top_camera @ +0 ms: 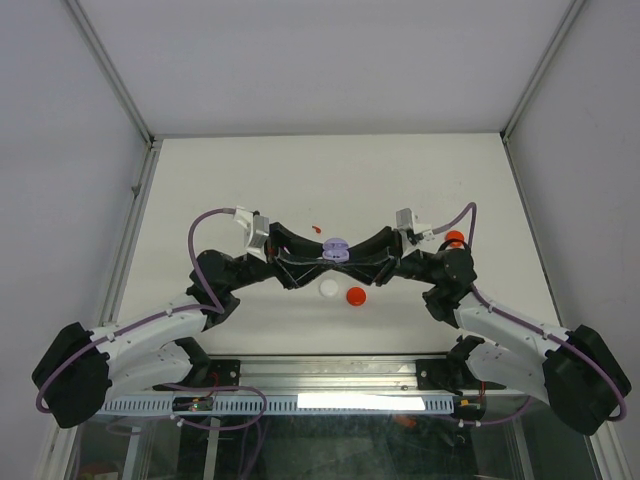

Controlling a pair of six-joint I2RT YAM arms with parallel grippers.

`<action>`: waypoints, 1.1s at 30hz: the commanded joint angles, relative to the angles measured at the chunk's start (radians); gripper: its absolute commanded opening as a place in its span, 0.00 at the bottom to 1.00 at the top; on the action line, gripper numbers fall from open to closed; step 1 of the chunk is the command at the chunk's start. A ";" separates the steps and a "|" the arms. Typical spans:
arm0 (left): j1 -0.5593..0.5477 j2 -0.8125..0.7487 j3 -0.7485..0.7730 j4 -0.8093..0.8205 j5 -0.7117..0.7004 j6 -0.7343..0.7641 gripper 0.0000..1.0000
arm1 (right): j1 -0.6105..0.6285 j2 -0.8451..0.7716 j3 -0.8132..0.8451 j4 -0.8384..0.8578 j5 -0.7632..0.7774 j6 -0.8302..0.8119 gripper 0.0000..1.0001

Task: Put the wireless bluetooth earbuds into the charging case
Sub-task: Adjust the charging case.

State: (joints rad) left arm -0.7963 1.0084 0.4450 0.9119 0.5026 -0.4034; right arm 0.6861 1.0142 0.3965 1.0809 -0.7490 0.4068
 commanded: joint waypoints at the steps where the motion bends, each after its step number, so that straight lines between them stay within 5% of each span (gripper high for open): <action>1: 0.009 0.014 -0.002 0.072 0.048 -0.006 0.38 | 0.005 -0.003 0.045 0.083 0.011 0.022 0.00; 16: 0.009 0.045 -0.013 0.114 0.061 -0.038 0.13 | 0.004 0.006 0.046 0.093 0.014 0.030 0.01; 21: 0.009 0.025 -0.027 0.109 0.046 -0.025 0.00 | 0.005 0.000 0.045 0.063 0.017 0.012 0.12; 33: 0.009 -0.068 -0.060 0.030 0.012 0.059 0.00 | -0.005 -0.080 0.107 -0.274 -0.027 -0.115 0.40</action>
State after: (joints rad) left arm -0.7902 0.9833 0.4004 0.9443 0.5144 -0.3992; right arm 0.6884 0.9661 0.4347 0.8993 -0.7612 0.3599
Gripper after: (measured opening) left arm 0.254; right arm 0.372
